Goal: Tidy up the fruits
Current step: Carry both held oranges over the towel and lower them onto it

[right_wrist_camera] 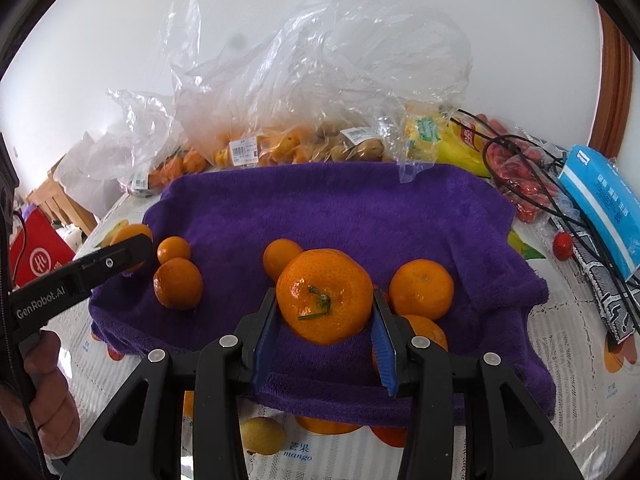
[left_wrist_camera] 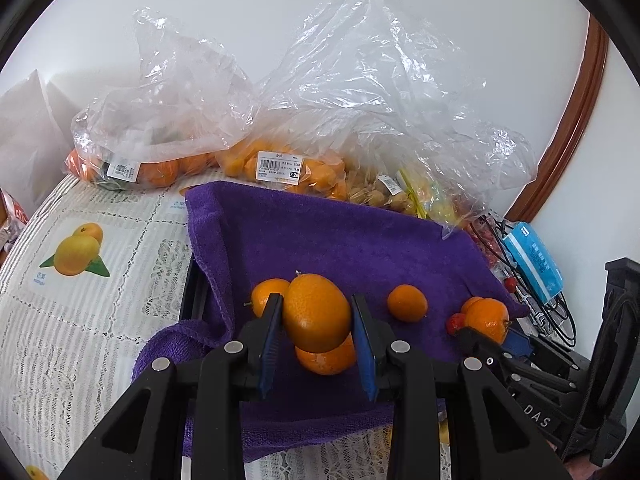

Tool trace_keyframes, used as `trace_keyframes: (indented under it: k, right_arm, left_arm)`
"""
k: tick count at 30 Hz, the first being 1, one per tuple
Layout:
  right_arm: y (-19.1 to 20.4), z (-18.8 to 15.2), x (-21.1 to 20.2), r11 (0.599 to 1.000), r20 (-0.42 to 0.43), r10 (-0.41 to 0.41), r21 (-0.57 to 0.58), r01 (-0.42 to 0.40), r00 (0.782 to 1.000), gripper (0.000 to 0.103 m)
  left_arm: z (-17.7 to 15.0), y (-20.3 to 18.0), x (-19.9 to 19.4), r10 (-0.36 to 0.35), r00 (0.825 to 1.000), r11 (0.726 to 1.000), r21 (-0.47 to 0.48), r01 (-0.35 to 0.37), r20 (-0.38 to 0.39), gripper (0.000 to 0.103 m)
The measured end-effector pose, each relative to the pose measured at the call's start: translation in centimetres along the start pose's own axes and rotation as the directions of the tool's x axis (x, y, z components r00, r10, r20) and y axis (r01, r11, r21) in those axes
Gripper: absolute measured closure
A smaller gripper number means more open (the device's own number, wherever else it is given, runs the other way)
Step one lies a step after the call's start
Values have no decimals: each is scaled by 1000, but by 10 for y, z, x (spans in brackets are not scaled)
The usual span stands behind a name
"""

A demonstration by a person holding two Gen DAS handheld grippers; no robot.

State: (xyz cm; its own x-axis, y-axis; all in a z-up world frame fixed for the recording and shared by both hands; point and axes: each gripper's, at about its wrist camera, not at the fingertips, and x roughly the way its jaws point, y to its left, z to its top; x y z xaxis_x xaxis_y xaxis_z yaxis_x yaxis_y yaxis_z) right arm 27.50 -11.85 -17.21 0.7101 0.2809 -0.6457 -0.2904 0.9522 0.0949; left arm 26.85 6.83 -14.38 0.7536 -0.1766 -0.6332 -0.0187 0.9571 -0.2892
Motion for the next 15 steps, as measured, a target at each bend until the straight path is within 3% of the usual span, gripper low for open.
trace_keyframes:
  k: [15]
  right_arm:
    - [3, -3, 10, 1000, -41, -21, -22, 20, 999, 60]
  left_arm:
    - [1, 2, 1, 7, 1000, 1000, -5, -7, -3, 71]
